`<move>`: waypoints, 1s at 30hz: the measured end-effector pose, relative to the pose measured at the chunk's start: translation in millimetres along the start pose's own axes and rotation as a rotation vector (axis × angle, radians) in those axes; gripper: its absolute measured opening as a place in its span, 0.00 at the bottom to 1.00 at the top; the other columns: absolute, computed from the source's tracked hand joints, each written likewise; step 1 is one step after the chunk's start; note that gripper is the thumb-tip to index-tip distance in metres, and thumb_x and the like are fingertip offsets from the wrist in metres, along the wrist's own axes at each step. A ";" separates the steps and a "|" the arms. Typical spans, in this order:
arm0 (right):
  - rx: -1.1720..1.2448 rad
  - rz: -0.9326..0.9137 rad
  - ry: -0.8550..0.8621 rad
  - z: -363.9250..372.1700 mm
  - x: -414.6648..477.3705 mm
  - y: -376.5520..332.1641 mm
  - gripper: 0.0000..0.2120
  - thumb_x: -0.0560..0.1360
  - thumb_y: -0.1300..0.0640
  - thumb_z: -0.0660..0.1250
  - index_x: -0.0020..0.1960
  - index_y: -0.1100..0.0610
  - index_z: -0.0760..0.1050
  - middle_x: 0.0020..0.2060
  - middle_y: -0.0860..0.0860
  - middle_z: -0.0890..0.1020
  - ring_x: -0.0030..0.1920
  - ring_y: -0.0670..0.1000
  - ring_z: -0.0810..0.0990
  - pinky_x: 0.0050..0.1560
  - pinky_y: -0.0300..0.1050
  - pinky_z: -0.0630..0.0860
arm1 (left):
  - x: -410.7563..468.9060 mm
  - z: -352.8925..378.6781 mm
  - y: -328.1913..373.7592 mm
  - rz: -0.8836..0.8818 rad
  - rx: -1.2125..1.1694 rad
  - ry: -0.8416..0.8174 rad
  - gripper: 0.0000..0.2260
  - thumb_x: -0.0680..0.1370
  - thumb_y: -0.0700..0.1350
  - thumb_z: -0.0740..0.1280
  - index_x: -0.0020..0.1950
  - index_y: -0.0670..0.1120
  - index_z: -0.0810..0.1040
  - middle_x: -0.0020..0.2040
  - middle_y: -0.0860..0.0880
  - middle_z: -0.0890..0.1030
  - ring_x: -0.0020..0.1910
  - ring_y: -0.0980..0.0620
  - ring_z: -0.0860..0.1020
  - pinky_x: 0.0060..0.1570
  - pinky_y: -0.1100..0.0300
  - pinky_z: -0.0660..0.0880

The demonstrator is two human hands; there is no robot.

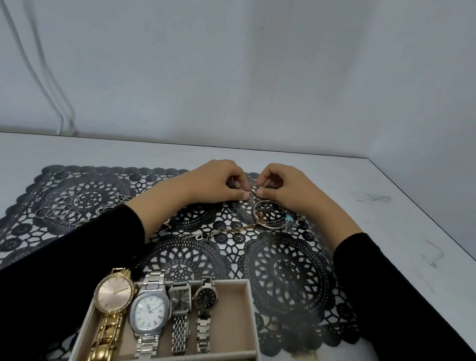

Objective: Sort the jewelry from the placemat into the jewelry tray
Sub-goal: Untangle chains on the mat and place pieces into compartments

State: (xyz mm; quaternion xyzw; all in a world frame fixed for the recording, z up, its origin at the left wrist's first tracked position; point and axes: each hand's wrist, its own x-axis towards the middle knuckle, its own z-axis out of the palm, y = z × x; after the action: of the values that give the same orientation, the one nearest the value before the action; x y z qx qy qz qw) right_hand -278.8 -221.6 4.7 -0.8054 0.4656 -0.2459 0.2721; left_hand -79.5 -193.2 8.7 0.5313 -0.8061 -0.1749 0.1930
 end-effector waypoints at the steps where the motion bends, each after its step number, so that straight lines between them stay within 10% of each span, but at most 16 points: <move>1: 0.010 -0.004 0.002 -0.5 -0.5 -0.1 0.07 0.71 0.59 0.74 0.48 0.56 0.78 0.44 0.50 0.81 0.42 0.42 0.77 0.46 0.33 0.73 | 1.5 -0.2 1.1 -0.007 0.007 -0.018 0.09 0.76 0.51 0.72 0.54 0.50 0.81 0.46 0.56 0.76 0.48 0.57 0.75 0.44 0.72 0.68; 30: 0.154 -0.008 0.094 -3.6 -12.0 -10.1 0.05 0.68 0.61 0.76 0.42 0.58 0.80 0.34 0.49 0.80 0.35 0.44 0.76 0.38 0.36 0.75 | -18.0 -11.2 -5.2 -0.004 -0.155 0.122 0.03 0.75 0.45 0.73 0.48 0.48 0.83 0.41 0.55 0.83 0.37 0.68 0.76 0.40 0.77 0.68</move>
State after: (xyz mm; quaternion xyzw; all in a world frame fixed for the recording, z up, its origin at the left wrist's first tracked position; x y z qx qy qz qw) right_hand -280.3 -207.5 12.4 -0.7714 0.4545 -0.3196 0.3102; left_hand -63.3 -179.3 13.6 0.5262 -0.7758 -0.2042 0.2819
